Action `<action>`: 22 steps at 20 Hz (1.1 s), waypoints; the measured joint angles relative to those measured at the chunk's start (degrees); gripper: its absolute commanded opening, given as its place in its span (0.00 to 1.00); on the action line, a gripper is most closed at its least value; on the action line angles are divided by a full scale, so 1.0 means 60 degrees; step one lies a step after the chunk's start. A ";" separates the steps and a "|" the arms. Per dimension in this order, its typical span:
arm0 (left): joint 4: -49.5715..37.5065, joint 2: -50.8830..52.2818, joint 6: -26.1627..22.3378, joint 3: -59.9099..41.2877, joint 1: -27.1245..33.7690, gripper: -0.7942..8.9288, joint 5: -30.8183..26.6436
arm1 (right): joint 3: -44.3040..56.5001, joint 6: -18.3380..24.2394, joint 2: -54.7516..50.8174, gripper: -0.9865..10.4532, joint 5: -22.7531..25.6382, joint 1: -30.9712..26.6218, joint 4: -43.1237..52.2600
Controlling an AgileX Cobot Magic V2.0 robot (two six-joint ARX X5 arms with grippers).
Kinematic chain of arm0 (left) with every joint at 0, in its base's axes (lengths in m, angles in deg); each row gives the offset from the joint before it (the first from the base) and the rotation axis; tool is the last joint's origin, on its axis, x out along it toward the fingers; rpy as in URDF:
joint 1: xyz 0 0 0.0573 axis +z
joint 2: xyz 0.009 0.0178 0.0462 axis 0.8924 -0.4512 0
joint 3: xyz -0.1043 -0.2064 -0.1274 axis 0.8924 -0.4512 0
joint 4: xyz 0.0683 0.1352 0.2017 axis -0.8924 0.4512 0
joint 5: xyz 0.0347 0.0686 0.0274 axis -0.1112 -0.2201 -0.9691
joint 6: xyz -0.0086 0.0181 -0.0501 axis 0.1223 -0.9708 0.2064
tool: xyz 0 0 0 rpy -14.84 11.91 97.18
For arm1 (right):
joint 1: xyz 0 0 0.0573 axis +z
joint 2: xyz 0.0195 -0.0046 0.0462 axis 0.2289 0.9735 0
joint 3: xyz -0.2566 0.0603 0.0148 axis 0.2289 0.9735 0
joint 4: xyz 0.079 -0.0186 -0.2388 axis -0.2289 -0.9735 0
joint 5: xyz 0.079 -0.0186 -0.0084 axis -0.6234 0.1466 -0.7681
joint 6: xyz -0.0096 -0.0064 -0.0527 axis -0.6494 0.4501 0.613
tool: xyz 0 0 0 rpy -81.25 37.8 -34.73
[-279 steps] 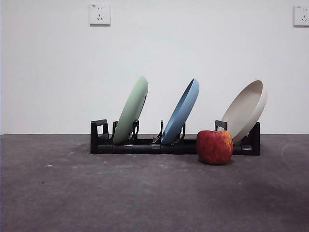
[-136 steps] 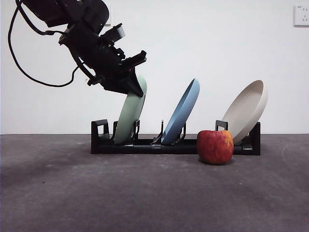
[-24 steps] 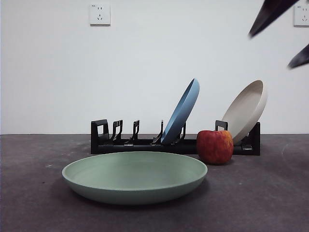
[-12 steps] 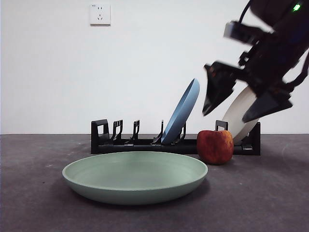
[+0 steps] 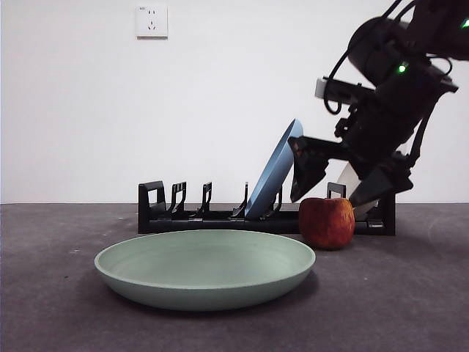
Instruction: Take the green plate from the plate rack,put the plate on the table,take the apple from the table,put the apple in the plate
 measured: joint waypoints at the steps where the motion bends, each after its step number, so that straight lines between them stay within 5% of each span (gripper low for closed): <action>1: 0.0000 0.0000 0.0000 0.0000 0.0000 0.57 0.0000 | 0.0000 -0.0004 0.0153 0.73 0.0000 0.0000 -0.0036; 4: 0.0000 0.0000 0.0000 0.0000 0.0000 0.57 -0.0004 | 0.0000 -0.0025 0.0517 0.71 0.0004 0.0000 0.0018; 8: 0.0000 0.0000 0.0000 0.0000 0.0000 0.57 -0.0011 | 0.0000 -0.0029 0.0583 0.34 0.0000 0.0000 0.0379; 13: 0.0000 0.0000 0.0000 0.0000 0.0000 0.57 -0.0018 | 0.0000 -0.0033 0.0583 0.08 -0.0011 0.0000 0.0353; 18: 0.0208 0.0000 0.0000 0.0000 0.0000 0.57 -0.0040 | 0.0000 -0.0033 0.0339 0.08 -0.0011 0.0018 -0.0018; 22: 0.0284 0.0000 0.0000 0.0000 0.0000 0.57 -0.0040 | 0.0004 -0.0033 -0.1577 0.08 -0.0015 0.0597 -0.0656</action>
